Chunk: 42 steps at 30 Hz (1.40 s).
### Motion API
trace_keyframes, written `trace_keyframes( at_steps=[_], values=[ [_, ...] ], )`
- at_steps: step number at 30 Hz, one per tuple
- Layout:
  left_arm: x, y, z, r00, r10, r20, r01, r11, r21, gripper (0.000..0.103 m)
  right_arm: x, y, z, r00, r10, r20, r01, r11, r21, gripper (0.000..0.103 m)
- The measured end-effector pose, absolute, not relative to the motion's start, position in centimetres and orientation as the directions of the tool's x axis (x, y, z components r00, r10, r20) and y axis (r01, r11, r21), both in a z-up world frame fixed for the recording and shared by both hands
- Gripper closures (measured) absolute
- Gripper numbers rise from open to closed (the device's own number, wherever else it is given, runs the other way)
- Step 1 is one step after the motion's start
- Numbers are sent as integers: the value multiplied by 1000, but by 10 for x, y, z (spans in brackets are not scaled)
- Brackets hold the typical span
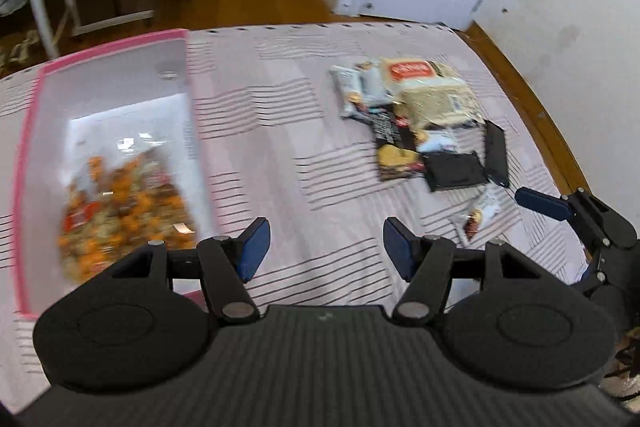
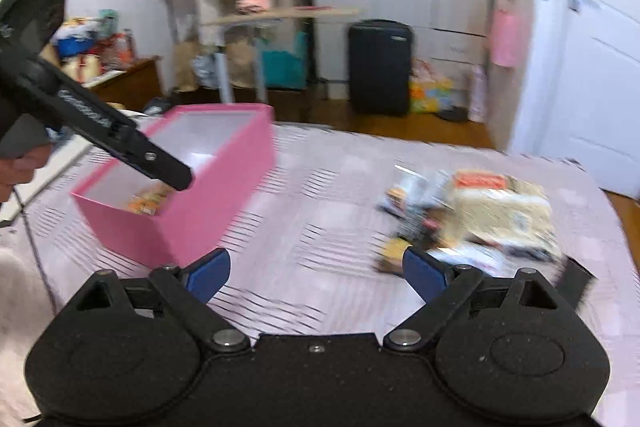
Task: Organize snacks
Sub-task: 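Reach the left tool to the black NB cracker pack and grasp it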
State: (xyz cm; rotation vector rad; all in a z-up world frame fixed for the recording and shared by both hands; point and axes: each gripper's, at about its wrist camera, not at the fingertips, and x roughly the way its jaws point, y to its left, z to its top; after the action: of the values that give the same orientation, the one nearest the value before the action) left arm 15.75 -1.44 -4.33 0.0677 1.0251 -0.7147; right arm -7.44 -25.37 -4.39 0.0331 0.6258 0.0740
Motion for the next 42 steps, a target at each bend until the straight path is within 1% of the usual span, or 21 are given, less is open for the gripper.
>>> trace_keyframes(
  at_steps=[4, 10, 15, 18, 20, 22, 25, 27, 29, 30, 32, 34, 35, 37, 39, 42],
  values=[
    [154, -47, -59, 303, -527, -794, 603, 751, -268, 41, -82, -285, -63, 780, 16, -625, 13, 999, 42, 8],
    [157, -91, -81, 283, -532, -798, 628, 732, -266, 41, -89, -322, -89, 773, -31, -634, 73, 997, 40, 9],
    [173, -125, -101, 299, -540, -787, 617, 738, -272, 41, -71, -332, -102, 792, 36, -609, 8, 998, 70, 9],
    [185, -145, -117, 295, -547, -784, 616, 736, -282, 43, -49, -325, -111, 799, 61, -598, -45, 998, 42, 10],
    [194, -156, -130, 287, -548, -786, 614, 735, -288, 45, -30, -318, -121, 799, 71, -597, -88, 996, 1, 12],
    [202, -165, -143, 295, -546, -785, 604, 742, -289, 45, -9, -312, -132, 785, 74, -615, -115, 993, -27, 19],
    [214, -176, -160, 310, -539, -783, 588, 756, -288, 45, 20, -313, -147, 768, 68, -637, -106, 994, -21, 21],
    [223, -182, -171, 293, -535, -792, 583, 757, -295, 45, 34, -313, -154, 756, 67, -651, -101, 995, -14, 26],
    [232, -184, -181, 239, -548, -801, 555, 754, -350, 45, 43, -312, -158, 748, 55, -661, -91, 996, -20, 26],
    [236, -183, -184, 202, -575, -793, 536, 743, -402, 45, 46, -312, -160, 745, 60, -664, -95, 995, -17, 25],
    [241, -179, -186, 160, -612, -775, 496, 729, -473, 47, 48, -310, -164, 746, 57, -664, -101, 994, -29, 26],
    [241, -176, -187, 100, -655, -749, 479, 692, -541, 47, 45, -306, -163, 741, 68, -668, -118, 993, -30, 31],
    [240, -175, -188, 70, -668, -741, 455, 682, -573, 47, 43, -305, -162, 740, 77, -668, -124, 992, -24, 31],
    [237, -171, -191, 39, -681, -731, 421, 675, -606, 48, 38, -301, -160, 742, 67, -667, -120, 992, -34, 31],
    [231, -168, -190, 46, -684, -728, 421, 674, -607, 53, 36, -298, -160, 736, 62, -674, -118, 992, -38, 31],
    [226, -164, -186, 41, -694, -719, 429, 662, -615, 58, 36, -297, -157, 729, 56, -682, -97, 995, -22, 30]
  ],
)
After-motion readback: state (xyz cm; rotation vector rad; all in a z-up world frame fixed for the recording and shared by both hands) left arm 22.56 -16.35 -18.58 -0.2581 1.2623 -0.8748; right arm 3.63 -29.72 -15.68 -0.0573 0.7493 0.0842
